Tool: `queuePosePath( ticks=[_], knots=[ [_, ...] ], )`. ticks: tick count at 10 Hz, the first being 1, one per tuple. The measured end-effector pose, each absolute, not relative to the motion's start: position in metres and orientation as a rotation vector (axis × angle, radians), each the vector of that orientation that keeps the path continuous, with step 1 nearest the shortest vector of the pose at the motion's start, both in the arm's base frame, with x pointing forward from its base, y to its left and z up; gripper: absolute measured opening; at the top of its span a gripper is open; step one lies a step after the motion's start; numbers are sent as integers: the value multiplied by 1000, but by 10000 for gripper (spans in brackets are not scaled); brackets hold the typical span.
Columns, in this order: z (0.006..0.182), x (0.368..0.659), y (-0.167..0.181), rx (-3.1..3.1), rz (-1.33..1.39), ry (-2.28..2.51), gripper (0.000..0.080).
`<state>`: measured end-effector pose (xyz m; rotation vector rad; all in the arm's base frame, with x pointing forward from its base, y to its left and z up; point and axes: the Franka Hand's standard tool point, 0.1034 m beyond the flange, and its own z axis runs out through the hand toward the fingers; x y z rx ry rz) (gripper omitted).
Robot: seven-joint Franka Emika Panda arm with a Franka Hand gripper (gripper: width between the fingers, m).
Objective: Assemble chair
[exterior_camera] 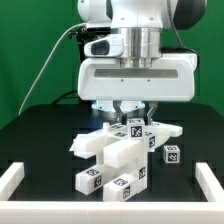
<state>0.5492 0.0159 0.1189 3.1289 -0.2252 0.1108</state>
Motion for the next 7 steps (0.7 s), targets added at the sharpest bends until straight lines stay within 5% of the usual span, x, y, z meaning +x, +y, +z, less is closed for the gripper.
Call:
queuePosePath(
  ticks=[3,4,5,6,7],
  knots=[
    [119,549,18,3121,112,-350,310],
    [119,549,18,3123,112,-317,456],
    [119,549,18,3125,112,-277,456],
    [120,551,17,3130,114,-174,597],
    [122,555,10,3133,115,-24,637]
  ],
)
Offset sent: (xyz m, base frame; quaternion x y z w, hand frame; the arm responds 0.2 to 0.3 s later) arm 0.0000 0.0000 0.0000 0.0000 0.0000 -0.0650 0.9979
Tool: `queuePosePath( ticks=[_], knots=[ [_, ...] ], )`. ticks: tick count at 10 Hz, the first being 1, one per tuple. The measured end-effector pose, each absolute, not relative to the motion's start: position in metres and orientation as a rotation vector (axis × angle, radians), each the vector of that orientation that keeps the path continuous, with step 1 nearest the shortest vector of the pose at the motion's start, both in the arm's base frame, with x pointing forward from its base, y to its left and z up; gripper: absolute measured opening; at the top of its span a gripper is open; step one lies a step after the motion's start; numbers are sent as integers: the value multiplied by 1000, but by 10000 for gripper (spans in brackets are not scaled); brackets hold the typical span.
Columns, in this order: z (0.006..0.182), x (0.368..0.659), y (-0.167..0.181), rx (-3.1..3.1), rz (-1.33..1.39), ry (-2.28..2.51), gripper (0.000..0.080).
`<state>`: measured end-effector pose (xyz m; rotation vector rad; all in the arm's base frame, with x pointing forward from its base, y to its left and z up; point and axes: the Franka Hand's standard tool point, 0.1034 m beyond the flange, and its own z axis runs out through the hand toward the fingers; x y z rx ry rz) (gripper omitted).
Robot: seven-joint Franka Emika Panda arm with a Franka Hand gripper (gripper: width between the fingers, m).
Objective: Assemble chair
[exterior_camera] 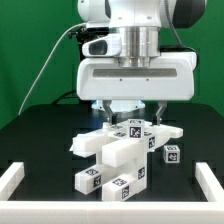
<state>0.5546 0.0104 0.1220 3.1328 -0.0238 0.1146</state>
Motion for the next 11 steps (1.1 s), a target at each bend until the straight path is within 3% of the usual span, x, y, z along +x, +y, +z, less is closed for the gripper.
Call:
queuePosePath(
  ticks=[7,8,9,10,11],
  knots=[
    [113,561,10,3134,99,-63,649],
    [113,561,10,3134,99,-63,543],
    [113,561,10,3135,99,-137,543],
    [113,561,11,3128,99,-284,364],
    [113,561,11,3116,99,-411,364]
  ],
)
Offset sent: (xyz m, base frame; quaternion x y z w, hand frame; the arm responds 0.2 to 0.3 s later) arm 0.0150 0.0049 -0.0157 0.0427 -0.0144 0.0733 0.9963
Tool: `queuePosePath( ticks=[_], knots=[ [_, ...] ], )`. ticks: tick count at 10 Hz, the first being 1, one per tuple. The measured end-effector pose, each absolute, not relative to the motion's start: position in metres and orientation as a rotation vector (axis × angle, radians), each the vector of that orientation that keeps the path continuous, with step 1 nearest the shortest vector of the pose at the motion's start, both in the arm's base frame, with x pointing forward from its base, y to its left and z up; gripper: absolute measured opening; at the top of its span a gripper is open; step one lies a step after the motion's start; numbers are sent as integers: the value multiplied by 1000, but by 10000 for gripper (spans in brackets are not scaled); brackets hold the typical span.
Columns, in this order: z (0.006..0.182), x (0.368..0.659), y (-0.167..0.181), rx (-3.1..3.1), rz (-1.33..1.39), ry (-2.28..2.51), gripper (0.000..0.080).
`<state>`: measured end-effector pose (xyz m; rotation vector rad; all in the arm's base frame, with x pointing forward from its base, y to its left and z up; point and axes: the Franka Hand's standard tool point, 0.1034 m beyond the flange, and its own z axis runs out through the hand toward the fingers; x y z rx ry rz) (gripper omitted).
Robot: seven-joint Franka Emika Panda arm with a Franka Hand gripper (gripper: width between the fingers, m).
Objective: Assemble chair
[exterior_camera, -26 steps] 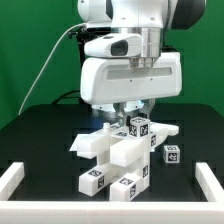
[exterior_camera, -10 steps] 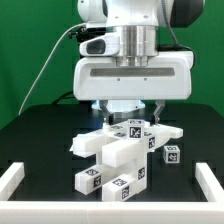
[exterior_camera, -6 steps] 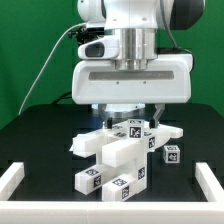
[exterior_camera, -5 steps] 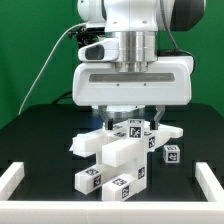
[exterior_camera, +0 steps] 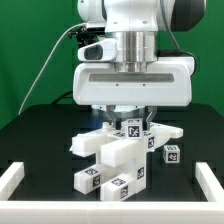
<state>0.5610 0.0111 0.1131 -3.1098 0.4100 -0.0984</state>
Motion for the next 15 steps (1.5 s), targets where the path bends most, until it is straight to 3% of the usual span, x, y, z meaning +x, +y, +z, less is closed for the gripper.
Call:
queuePosePath(
  ticks=[1,7,10,11,12,13,15],
  knots=[
    [113,561,11,-3099,-98,470,283],
    [113,567,11,-2689,-104,1478,284],
    [113,567,11,-2632,-95,1558,284],
    [113,567,11,-2650,-97,1528,446],
    [113,568,12,-2714,-102,1434,446],
    [115,569,14,-2840,-106,1205,605],
    [119,572,12,-2995,-85,783,639]
  ],
)
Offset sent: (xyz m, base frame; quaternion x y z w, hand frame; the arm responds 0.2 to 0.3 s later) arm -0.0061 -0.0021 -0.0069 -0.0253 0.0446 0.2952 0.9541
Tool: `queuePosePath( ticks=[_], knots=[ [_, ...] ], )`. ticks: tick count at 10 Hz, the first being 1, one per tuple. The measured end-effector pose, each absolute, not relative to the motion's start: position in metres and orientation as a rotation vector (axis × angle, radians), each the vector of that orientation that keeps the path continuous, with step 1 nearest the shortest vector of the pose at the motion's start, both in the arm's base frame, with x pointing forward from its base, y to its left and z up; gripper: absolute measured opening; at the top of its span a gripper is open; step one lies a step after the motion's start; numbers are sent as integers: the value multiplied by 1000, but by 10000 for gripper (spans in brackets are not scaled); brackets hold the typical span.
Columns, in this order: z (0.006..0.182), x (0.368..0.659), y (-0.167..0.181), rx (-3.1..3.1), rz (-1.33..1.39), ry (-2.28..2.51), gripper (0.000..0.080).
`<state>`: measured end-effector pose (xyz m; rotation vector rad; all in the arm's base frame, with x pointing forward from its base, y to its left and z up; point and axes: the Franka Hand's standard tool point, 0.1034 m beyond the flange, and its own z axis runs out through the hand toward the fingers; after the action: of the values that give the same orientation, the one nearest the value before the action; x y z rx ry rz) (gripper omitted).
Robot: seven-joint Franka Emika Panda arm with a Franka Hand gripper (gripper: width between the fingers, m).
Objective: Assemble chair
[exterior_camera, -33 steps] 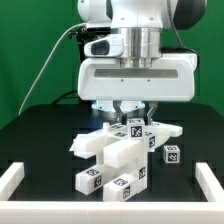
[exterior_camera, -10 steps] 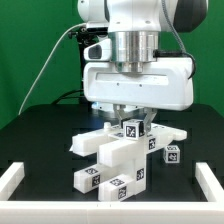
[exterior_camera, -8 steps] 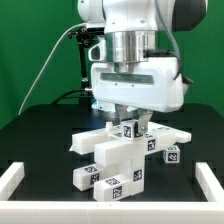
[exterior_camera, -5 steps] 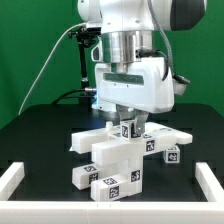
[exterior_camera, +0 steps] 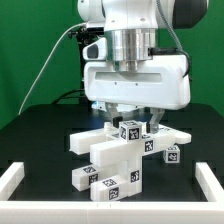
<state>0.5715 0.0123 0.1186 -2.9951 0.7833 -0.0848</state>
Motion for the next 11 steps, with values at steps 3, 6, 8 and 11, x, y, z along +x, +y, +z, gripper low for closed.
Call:
queuePosePath(
  ticks=[3,6,8,11],
  knots=[
    [115,565,6,-3073,-100,423,649],
    [111,567,8,-3155,-82,-101,649],
    [111,567,11,-3151,-75,-191,649],
    [110,567,11,-3150,-77,43,337]
  ],
)
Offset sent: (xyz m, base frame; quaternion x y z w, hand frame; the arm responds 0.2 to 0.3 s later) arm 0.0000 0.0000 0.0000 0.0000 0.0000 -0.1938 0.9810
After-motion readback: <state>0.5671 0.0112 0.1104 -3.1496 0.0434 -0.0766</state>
